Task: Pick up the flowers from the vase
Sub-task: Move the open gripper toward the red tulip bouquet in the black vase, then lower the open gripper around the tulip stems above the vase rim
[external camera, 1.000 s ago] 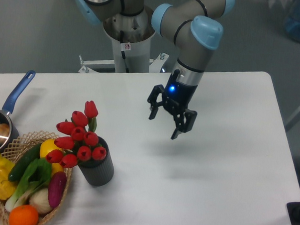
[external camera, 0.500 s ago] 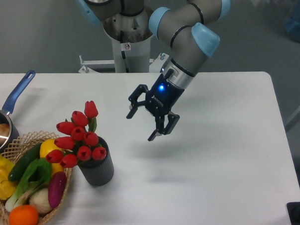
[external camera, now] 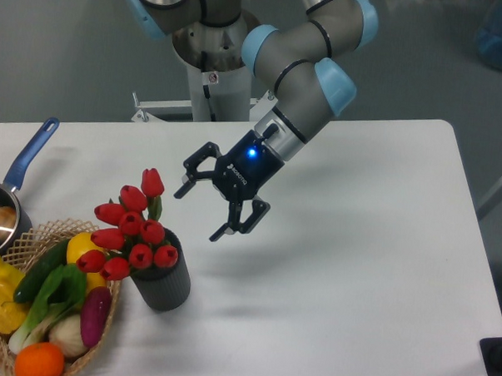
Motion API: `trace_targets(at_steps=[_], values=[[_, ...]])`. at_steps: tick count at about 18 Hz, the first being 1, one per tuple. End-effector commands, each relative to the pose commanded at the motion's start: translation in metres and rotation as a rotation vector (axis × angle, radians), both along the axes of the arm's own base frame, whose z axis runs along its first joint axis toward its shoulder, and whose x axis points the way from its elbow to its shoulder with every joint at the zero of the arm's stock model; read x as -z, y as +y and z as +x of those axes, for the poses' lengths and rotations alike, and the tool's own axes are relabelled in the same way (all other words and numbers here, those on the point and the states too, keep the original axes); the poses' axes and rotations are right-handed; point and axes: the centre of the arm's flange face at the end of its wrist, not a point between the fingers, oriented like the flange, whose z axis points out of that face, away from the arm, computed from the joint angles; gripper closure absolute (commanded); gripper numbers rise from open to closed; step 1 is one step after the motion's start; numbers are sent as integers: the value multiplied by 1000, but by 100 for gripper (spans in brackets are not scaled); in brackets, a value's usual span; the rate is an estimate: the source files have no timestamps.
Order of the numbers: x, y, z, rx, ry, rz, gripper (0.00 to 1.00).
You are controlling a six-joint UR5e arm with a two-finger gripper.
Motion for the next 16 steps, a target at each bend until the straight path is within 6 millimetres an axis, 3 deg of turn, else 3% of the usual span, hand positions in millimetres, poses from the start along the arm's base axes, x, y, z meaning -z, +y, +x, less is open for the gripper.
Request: trace_targets(at_steps=[4, 6, 16], values=[[2, 9, 1, 22, 16, 6, 0], [-6, 17, 1, 34, 48, 13, 0], [12, 27, -2, 109, 120, 65, 0]])
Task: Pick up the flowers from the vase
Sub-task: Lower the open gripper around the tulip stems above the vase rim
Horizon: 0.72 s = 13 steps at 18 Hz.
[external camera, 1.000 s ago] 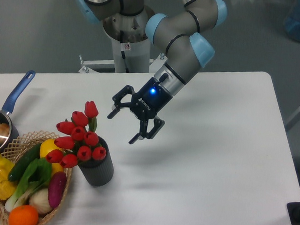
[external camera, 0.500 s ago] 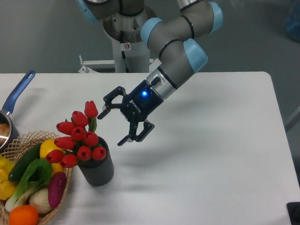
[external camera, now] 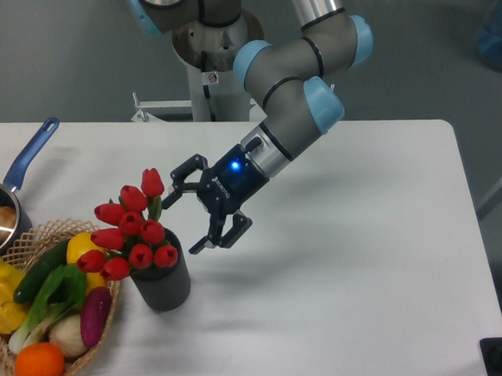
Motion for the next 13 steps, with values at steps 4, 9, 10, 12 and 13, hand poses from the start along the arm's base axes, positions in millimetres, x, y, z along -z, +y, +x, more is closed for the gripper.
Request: trace_targets(at_steps=[4, 9, 10, 12, 13], values=[[2, 10, 9, 24, -9, 5, 0], [5, 16, 10, 32, -34, 18, 0], [5, 16, 9, 33, -31, 19, 0], [10, 18, 9, 34, -40, 15, 0], [10, 20, 11, 39, -41, 17, 0]])
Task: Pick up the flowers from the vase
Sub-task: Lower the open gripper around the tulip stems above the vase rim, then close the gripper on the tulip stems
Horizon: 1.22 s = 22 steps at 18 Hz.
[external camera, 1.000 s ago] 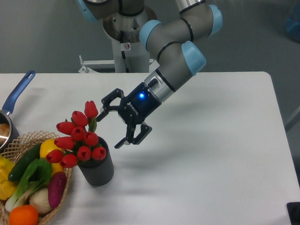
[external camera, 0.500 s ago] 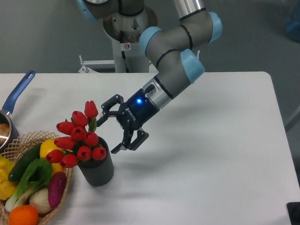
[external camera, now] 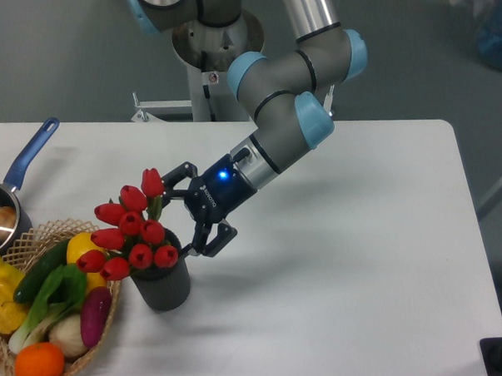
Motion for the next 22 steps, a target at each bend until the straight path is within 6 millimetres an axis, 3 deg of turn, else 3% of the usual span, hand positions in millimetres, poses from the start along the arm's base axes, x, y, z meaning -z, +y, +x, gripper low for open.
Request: trace_targets(at_steps=[9, 22], values=[[3, 15, 3, 25, -26, 23, 0], [4, 21, 10, 40, -52, 41, 0]])
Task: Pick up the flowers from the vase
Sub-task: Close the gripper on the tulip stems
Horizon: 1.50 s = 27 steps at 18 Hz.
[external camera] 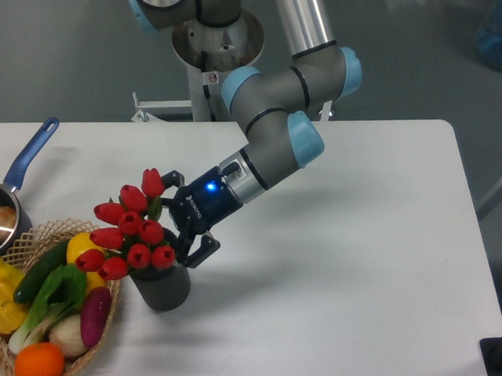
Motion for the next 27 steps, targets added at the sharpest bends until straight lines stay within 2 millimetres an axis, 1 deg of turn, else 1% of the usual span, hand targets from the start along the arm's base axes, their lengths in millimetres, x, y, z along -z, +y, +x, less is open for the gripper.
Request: trace_targets(at_steps=[7, 11, 19, 22, 23, 27], values=[[-1, 2, -1, 2, 2, 2, 0], [-2, 5, -1, 5, 2, 5, 4], [4, 9, 0, 12, -4, 1, 4], [4, 9, 1, 13, -5, 0, 10], [4, 9, 0, 11, -5, 0, 15], [2, 10, 0, 14, -20, 19, 16]])
